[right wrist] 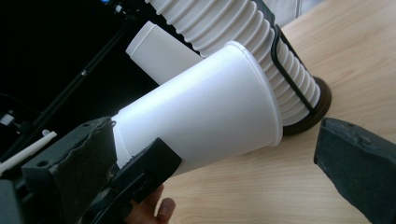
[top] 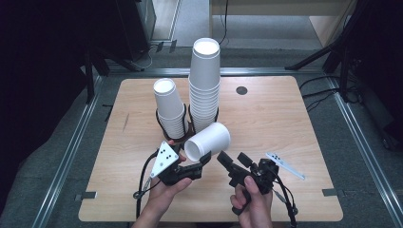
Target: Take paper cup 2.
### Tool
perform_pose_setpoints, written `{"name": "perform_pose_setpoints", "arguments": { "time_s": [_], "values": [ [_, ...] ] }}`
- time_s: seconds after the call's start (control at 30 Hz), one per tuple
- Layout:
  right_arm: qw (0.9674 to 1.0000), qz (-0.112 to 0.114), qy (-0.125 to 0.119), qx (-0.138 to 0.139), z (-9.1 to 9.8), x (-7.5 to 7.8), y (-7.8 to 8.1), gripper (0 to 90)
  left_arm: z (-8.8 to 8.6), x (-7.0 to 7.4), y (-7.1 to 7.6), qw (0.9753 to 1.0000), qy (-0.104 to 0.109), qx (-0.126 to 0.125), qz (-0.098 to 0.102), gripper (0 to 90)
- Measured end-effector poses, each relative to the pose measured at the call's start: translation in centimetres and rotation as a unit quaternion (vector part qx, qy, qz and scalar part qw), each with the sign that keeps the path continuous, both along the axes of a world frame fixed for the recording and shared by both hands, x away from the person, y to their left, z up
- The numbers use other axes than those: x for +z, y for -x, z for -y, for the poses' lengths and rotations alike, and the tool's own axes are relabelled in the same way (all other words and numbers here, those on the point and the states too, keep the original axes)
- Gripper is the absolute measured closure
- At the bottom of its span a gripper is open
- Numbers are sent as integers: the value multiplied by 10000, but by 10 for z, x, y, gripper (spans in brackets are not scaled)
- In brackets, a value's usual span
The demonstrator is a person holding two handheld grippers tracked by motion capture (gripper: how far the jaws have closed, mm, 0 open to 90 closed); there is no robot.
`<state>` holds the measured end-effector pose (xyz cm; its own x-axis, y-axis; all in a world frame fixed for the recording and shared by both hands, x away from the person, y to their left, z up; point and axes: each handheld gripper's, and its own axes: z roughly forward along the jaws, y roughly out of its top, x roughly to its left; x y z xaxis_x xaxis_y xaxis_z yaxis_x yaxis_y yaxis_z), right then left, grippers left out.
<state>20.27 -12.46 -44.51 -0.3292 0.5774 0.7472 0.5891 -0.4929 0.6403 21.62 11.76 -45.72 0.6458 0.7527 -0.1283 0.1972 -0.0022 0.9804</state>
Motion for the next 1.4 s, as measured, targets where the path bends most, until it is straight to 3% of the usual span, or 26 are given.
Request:
{"name": "perform_pose_setpoints", "arguments": {
  "time_s": [0.17,0.3,0.33,0.4,0.5,0.57,0.6,0.63,0.67,0.7,0.83,0.93,1.07,1.13,1.27,1.4],
  "values": [
    [9990,-276,-333,59,-5,-3,-1,0,1,-1,0,10000,2,-1,15,248],
    [9934,-725,-887,81,-6,-5,-4,0,2,-1,1,10000,30,-28,63,247],
    [9896,-911,-1105,124,-7,-7,-5,0,2,-1,2,10000,31,-30,65,247],
    [9856,-1063,-1308,160,-8,-8,-5,0,2,-1,2,10000,30,-17,82,247],
    [9753,-1368,-1726,166,-9,-9,-6,0,2,-1,2,10000,30,-28,90,247],
    [9660,-1602,-2024,163,-10,-9,-6,0,3,-1,2,9999,45,-33,96,247],
    [9589,-1744,-2232,160,-12,-10,-6,0,3,-1,2,9999,47,-37,104,247],
    [9546,-1829,-2347,163,-13,-9,-7,0,3,-1,2,9999,45,-35,107,247],
    [9524,-1860,-2408,175,-13,-9,-7,0,3,-1,3,9999,27,-43,124,247],
    [9465,-1947,-2566,204,-14,-9,-8,0,3,-1,3,9999,29,-44,128,247],
    [9319,-2169,-2899,222,-18,-11,-11,0,3,-1,3,9998,11,-34,181,247],
    [9248,-2246,-3063,205,-19,-13,-14,0,3,-1,4,9998,-4,-41,204,247],
    [9125,-2428,-3288,164,-19,-15,-20,0,4,-1,5,9997,-17,-39,221,247],
    [9111,-2467,-3297,144,-20,-17,-22,0,5,-1,5,9997,-32,-49,231,247],
    [9031,-2611,-3406,135,-22,-20,-26,0,7,-1,6,9996,-69,-60,249,247],
    [8975,-2713,-3476,65,-24,-23,-31,0,8,-1,7,9995,-100,-42,304,247]
  ]
}}
